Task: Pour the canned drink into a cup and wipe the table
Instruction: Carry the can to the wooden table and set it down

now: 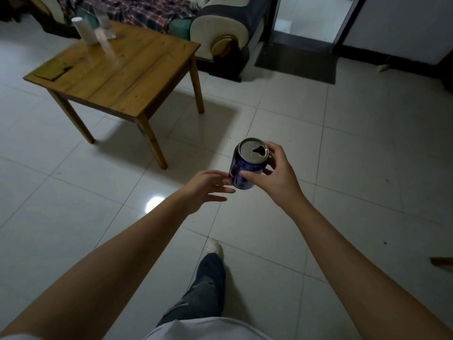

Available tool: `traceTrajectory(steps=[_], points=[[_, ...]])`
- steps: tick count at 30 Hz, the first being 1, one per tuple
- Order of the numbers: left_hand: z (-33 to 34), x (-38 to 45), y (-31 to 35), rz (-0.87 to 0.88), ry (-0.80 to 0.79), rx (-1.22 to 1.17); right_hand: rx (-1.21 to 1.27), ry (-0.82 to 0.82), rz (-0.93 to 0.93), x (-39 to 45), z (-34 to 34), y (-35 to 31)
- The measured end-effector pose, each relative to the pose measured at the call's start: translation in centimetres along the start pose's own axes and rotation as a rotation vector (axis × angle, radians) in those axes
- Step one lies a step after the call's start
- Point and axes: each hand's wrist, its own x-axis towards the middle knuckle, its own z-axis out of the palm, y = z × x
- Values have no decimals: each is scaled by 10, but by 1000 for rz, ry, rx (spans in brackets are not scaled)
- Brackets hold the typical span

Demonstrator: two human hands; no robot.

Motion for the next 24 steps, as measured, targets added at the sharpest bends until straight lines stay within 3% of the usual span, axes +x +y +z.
traceTrajectory(steps=[15,24], points=[[-77,165,135,-36,20,-14,14,1,25,230,14,-12],[-92,280,204,-27,115,-39,17,-104,9,378,-7,3]])
